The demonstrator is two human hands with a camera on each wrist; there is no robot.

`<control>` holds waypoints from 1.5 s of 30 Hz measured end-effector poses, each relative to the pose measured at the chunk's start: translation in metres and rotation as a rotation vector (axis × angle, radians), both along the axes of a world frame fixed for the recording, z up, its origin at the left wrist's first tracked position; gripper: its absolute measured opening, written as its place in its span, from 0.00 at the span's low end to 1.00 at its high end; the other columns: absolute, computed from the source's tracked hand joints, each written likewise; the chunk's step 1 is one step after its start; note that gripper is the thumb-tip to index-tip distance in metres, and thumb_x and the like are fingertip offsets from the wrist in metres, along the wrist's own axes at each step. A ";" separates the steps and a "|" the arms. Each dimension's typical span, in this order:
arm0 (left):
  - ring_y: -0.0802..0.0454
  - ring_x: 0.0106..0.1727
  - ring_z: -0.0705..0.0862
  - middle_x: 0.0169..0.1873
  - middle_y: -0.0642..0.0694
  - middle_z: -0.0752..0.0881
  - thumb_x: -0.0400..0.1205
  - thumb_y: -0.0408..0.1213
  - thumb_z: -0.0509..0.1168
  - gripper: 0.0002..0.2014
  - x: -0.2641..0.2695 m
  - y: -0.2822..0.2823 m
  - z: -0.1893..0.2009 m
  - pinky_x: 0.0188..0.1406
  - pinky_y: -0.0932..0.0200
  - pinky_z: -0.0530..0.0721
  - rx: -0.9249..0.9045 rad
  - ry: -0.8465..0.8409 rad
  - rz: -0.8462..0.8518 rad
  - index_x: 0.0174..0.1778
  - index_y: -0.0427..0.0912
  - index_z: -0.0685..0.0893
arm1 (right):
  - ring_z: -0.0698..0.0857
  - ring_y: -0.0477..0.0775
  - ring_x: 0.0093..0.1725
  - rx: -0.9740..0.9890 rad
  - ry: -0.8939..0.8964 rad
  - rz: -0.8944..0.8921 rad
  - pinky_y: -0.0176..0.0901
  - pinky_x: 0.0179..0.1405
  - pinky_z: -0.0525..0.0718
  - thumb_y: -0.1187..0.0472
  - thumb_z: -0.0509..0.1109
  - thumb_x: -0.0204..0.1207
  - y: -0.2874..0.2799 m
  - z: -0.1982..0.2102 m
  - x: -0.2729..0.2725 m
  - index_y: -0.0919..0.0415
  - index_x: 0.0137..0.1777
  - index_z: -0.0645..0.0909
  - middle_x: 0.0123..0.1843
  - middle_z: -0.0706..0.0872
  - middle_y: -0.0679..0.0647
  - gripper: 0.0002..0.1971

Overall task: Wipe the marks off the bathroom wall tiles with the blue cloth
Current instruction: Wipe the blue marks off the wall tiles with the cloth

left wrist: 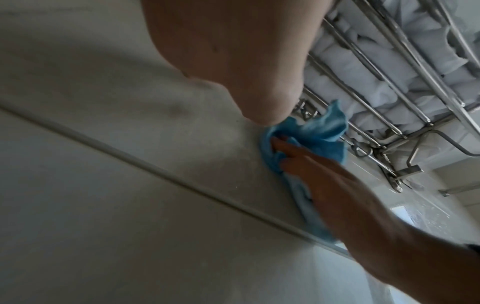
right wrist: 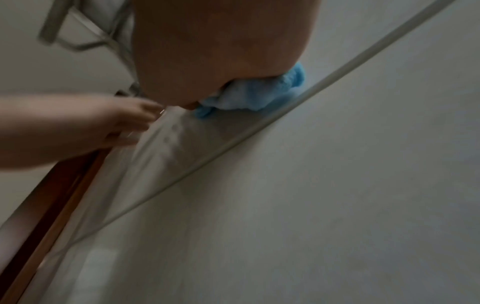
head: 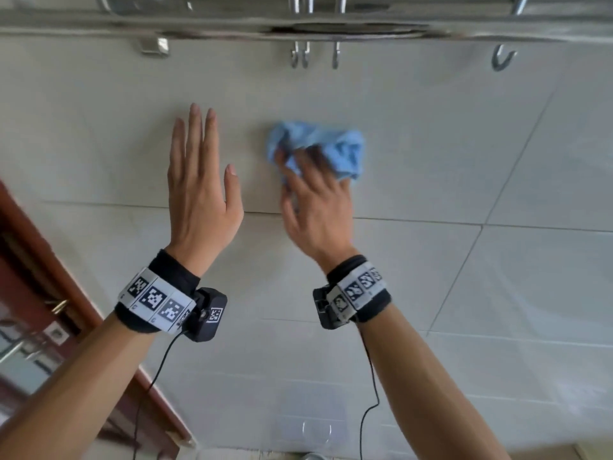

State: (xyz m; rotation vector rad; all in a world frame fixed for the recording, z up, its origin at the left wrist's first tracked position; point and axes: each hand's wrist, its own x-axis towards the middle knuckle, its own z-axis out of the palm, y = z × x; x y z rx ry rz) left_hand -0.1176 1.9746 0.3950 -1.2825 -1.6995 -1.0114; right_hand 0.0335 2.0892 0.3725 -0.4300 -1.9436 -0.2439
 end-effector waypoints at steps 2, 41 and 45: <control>0.31 0.92 0.54 0.91 0.34 0.57 0.90 0.32 0.57 0.32 -0.019 -0.013 -0.001 0.93 0.44 0.51 -0.007 -0.018 -0.003 0.92 0.33 0.57 | 0.87 0.66 0.53 0.055 -0.109 0.019 0.56 0.56 0.76 0.57 0.73 0.79 -0.019 -0.007 -0.031 0.58 0.54 0.91 0.50 0.92 0.58 0.09; 0.37 0.94 0.49 0.93 0.41 0.52 0.84 0.22 0.57 0.39 -0.160 -0.081 -0.013 0.91 0.39 0.58 -0.228 0.127 -0.176 0.93 0.39 0.53 | 0.82 0.68 0.64 -0.014 0.058 -0.216 0.61 0.65 0.80 0.58 0.68 0.81 -0.033 -0.006 -0.081 0.55 0.80 0.80 0.72 0.84 0.63 0.26; 0.39 0.94 0.50 0.93 0.42 0.52 0.83 0.23 0.57 0.40 -0.117 -0.058 -0.008 0.90 0.39 0.61 -0.208 0.158 -0.225 0.94 0.41 0.54 | 0.73 0.59 0.83 -0.171 0.341 -0.283 0.49 0.80 0.73 0.61 0.62 0.85 0.019 0.020 0.012 0.57 0.86 0.71 0.87 0.70 0.64 0.28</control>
